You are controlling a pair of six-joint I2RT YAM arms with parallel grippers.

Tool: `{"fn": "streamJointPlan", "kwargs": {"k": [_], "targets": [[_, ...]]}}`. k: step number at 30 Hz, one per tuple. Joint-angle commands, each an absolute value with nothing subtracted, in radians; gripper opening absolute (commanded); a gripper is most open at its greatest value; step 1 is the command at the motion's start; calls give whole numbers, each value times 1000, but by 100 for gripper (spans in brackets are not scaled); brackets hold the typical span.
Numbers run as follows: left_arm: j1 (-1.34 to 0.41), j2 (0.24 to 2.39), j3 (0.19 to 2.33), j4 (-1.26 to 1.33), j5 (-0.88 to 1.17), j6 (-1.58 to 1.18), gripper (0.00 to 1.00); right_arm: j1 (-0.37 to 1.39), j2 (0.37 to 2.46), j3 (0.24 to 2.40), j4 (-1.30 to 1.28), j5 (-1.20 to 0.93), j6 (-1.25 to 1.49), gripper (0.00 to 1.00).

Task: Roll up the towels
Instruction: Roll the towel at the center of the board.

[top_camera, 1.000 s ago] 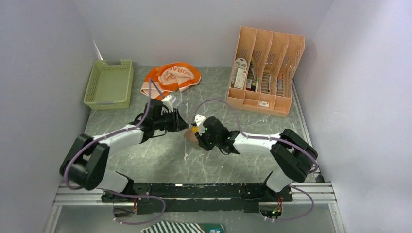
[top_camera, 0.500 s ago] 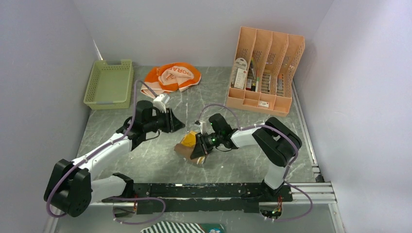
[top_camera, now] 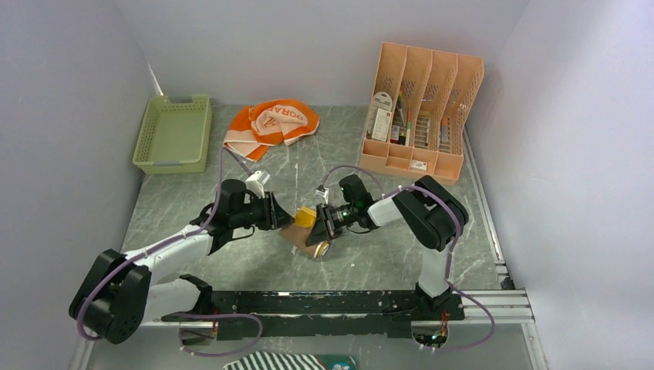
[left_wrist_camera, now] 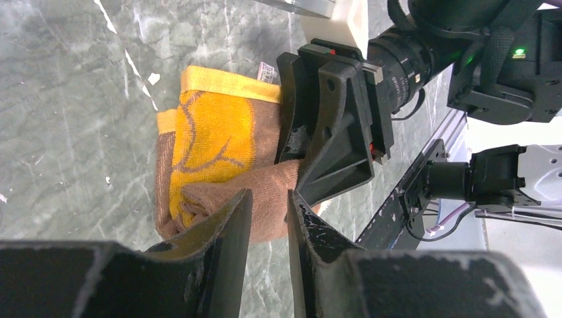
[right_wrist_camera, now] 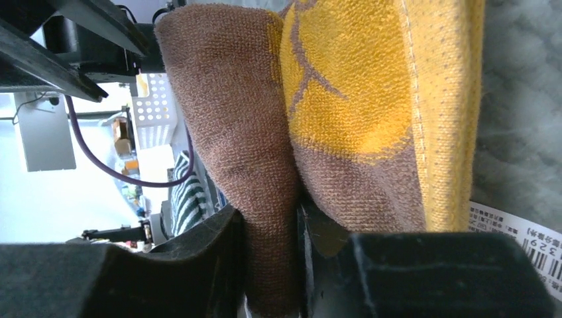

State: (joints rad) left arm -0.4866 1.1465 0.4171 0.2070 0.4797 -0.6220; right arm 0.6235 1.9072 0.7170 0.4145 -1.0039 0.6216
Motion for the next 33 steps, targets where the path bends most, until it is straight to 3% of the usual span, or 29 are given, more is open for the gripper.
{"fn": "streamJointPlan", "kwargs": {"k": [1, 6, 11, 16, 19, 26, 33], "targets": [[-495, 1202, 412, 293, 499, -629, 38, 611, 1918, 773, 316, -960, 540, 29], [-500, 1307, 398, 361, 499, -621, 37, 613, 1851, 848, 122, -825, 372, 40], [-502, 1369, 399, 374, 468, -594, 36, 652, 1655, 846, 45, -623, 236, 57], [-502, 1416, 441, 354, 452, -572, 36, 779, 1406, 755, 79, -305, 93, 61], [-502, 1446, 463, 346, 450, -561, 35, 887, 1310, 704, 102, -124, 3, 70], [-502, 1535, 526, 337, 462, -553, 34, 1076, 1376, 694, 83, 137, -101, 71], [-502, 1581, 601, 290, 477, -525, 34, 1130, 1461, 668, 177, 239, -144, 72]]}}
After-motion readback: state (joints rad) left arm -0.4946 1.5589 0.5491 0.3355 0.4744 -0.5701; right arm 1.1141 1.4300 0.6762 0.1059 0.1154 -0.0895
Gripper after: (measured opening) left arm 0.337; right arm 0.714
